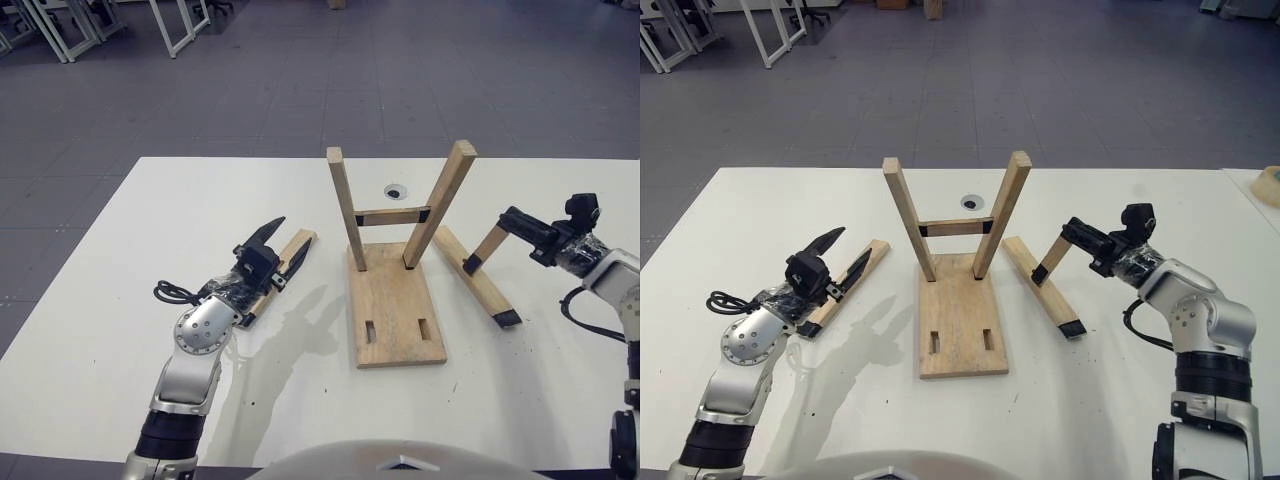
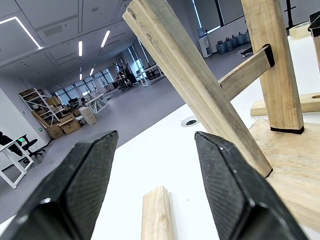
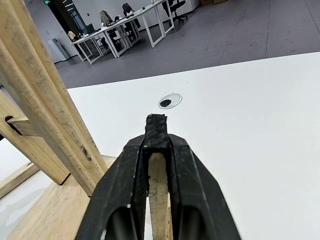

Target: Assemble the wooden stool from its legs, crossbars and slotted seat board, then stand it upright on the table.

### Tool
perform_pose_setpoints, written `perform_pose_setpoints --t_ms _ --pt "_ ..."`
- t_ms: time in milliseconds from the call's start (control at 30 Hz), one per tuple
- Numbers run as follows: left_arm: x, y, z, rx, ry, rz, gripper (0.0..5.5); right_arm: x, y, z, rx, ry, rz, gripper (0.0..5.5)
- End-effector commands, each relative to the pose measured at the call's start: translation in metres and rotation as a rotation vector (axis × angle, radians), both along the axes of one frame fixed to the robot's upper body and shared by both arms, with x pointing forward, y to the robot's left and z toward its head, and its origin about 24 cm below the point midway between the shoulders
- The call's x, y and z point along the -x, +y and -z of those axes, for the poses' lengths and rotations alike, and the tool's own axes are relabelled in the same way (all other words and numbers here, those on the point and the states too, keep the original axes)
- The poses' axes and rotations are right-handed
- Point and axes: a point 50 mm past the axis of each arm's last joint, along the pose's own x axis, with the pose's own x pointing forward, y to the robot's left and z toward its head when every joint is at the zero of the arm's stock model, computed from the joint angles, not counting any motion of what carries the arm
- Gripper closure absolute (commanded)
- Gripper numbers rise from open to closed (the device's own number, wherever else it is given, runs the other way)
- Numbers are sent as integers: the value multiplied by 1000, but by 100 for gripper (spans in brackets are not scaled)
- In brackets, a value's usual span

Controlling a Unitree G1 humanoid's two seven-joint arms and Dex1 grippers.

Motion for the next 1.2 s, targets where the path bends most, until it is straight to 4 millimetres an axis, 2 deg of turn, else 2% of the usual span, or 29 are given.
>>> perform_pose_setpoints --t_ms 33,100,200,467,733,867,1033,1200 --pt "-1 0 2 -14 10 3 269 -2 -2 -12 -49 -47 5 509" --pt "0 1 3 -14 14 -2 269 -4 -3 -20 -72 -82 16 509" --pt "0 -1 4 -11 17 -2 269 -7 -4 -20 -71 -84 33 509" --pt "0 1 4 -11 22 -5 269 -8 0 4 -29 -16 71 509" --pt "-1 1 5 -10 25 -9 269 -2 -14 18 12 25 129 509" --pt "-1 2 5 -11 24 -12 269 6 -13 29 163 71 132 509" --pt "-2 3 5 -12 21 -18 269 19 -4 36 412 48 203 509" --pt "0 2 6 -8 23 -23 269 28 -6 53 432 119 296 509"
